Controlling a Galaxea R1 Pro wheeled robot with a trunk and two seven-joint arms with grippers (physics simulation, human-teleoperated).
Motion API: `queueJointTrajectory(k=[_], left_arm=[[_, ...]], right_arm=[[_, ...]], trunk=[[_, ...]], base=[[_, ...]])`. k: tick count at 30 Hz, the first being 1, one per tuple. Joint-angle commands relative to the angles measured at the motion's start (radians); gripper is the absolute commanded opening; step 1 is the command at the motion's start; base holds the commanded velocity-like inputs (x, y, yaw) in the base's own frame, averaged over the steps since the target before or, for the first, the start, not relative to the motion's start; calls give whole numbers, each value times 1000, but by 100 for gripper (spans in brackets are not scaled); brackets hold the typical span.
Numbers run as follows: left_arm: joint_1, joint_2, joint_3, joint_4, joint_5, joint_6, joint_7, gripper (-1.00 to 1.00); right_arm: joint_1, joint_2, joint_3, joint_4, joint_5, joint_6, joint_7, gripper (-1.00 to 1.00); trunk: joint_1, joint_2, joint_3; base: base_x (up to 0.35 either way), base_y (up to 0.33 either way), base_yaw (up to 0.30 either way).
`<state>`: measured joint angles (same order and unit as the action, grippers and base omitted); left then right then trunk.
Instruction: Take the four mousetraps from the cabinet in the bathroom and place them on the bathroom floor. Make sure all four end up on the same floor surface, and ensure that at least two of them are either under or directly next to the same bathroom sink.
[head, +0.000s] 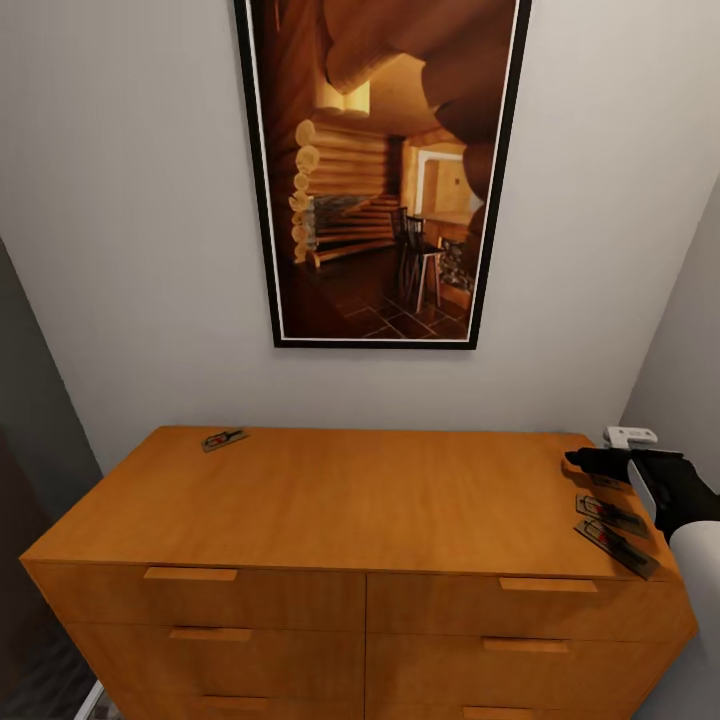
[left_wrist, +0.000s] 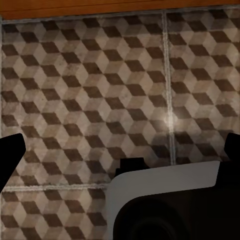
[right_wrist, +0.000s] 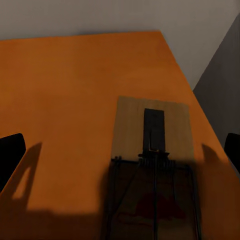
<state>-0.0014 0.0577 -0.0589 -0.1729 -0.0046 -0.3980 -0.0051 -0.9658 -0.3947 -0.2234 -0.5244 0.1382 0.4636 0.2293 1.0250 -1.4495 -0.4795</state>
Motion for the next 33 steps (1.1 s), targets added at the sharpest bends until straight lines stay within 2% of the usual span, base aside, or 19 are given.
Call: queueJointTrajectory(k=[1, 26, 33], left_arm=[[0, 1, -6, 0, -1, -2, 1, 100], [0, 1, -6, 0, 0, -2, 0, 100], [0, 1, -6, 0, 0, -2, 0, 100]], right_arm=[[-1, 1, -6, -1, 11, 4, 8, 100], [-1, 4, -5, 3, 11, 3, 8, 100], [-1, 3, -6, 50, 11, -25, 8, 100]], trunk=[[0, -1, -1], [0, -1, -1], [0, -1, -1]], base=[[0, 0, 0], [0, 0, 0], [0, 0, 0]])
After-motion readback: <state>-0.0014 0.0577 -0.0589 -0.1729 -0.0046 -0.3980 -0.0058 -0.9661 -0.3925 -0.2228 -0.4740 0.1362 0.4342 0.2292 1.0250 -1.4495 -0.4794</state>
